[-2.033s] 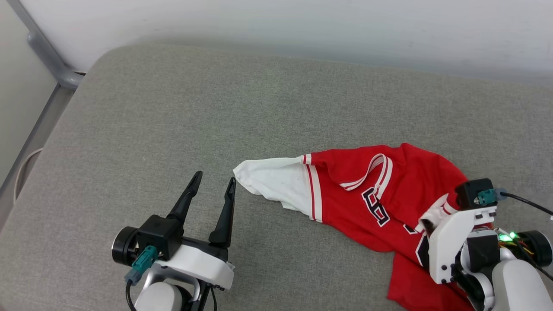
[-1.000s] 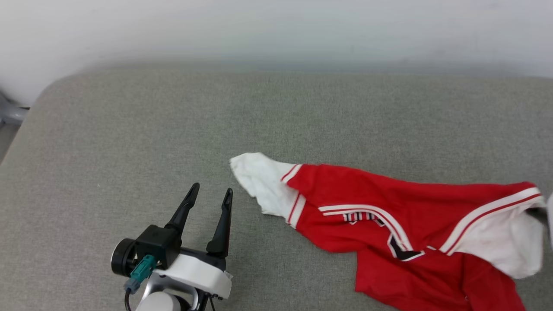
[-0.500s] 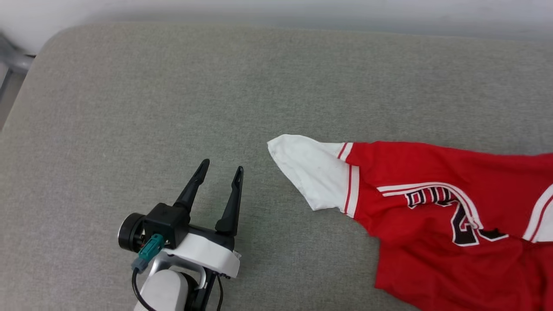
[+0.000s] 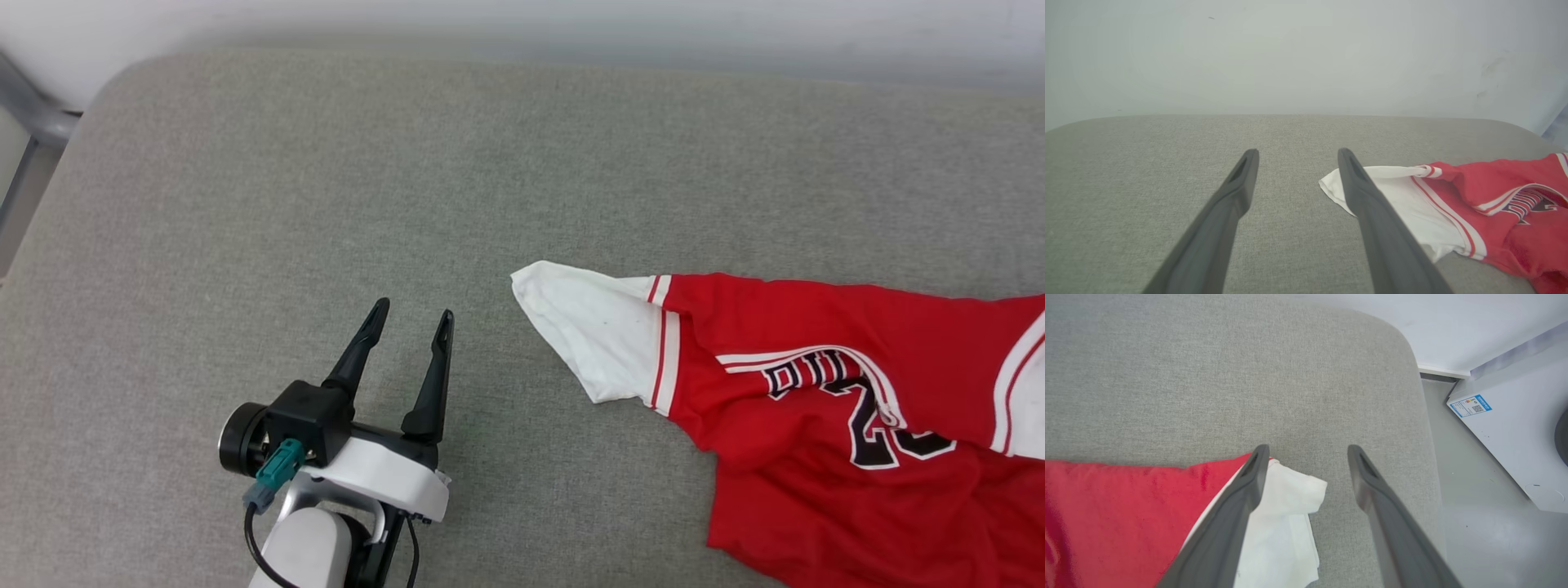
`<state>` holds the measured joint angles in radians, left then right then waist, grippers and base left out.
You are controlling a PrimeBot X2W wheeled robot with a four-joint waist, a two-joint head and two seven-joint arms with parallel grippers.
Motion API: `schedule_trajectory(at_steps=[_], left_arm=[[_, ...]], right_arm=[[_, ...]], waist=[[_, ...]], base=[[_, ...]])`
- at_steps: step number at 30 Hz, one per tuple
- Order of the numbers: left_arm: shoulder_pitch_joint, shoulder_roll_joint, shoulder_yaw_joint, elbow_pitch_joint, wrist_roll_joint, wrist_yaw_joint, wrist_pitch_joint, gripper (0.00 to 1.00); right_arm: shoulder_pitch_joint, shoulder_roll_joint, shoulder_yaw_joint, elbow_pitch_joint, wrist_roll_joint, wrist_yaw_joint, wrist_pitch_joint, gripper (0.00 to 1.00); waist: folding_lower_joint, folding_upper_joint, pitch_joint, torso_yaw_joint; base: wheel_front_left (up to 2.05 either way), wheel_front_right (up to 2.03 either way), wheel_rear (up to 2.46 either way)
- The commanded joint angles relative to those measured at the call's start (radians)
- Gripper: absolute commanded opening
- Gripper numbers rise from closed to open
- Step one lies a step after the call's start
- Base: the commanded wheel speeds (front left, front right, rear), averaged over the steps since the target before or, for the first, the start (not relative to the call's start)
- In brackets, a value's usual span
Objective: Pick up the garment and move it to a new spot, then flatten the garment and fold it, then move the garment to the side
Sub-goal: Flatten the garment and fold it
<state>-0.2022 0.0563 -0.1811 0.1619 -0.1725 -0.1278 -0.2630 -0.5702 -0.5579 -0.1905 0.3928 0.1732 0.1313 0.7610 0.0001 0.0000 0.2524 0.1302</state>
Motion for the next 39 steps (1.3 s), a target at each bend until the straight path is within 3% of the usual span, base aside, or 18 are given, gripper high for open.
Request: schedule_trajectory(at_steps=[1, 13, 22, 30, 36, 39], left_arm=[[0.012, -0.001, 0.009, 0.0, 0.003, 0.0, -0.003, 1.0], [0.074, 0.0, 0.047, -0.017, -0.015, -0.002, -0.003, 1.0], [0.121, -0.002, 0.081, -0.039, -0.028, -0.003, -0.003, 1.0], [0.148, -0.004, 0.108, -0.055, -0.042, -0.003, -0.003, 1.0], [0.156, -0.005, 0.108, -0.063, -0.042, -0.003, -0.003, 1.0], [0.151, -0.005, 0.104, -0.066, -0.034, -0.003, -0.003, 1.0]], right_arm=[[-0.016, 0.017, 0.005, 0.001, 0.001, -0.001, -0.056, 1.0], [0.117, 0.094, 0.103, -0.132, 0.124, -0.001, -0.498, 1.0], [0.344, 0.243, 0.078, -0.327, 0.127, -0.001, -0.722, 1.0], [0.479, 0.337, 0.048, -0.34, 0.14, -0.001, -0.807, 1.0], [0.502, 0.34, 0.034, -0.331, 0.118, -0.001, -0.791, 1.0], [0.494, 0.318, 0.009, -0.326, 0.105, -0.001, -0.728, 1.0]], waist=[[-0.0001, 0.0, -0.028, -0.019], [-0.0001, 0.0, -0.145, -0.095], [-0.0001, 0.0, -0.183, -0.119], [-0.0001, 0.0, -0.187, -0.127], [-0.0001, 0.0, -0.183, -0.129], [-0.0001, 0.0, -0.169, -0.128]], base=[[0.0, 0.0, 0.0], [0.0, 0.0, 0.0], [0.0, 0.0, 0.0], [0.0, 0.0, 0.0], [0.0, 0.0, 0.0], [0.0, 0.0, 0.0]])
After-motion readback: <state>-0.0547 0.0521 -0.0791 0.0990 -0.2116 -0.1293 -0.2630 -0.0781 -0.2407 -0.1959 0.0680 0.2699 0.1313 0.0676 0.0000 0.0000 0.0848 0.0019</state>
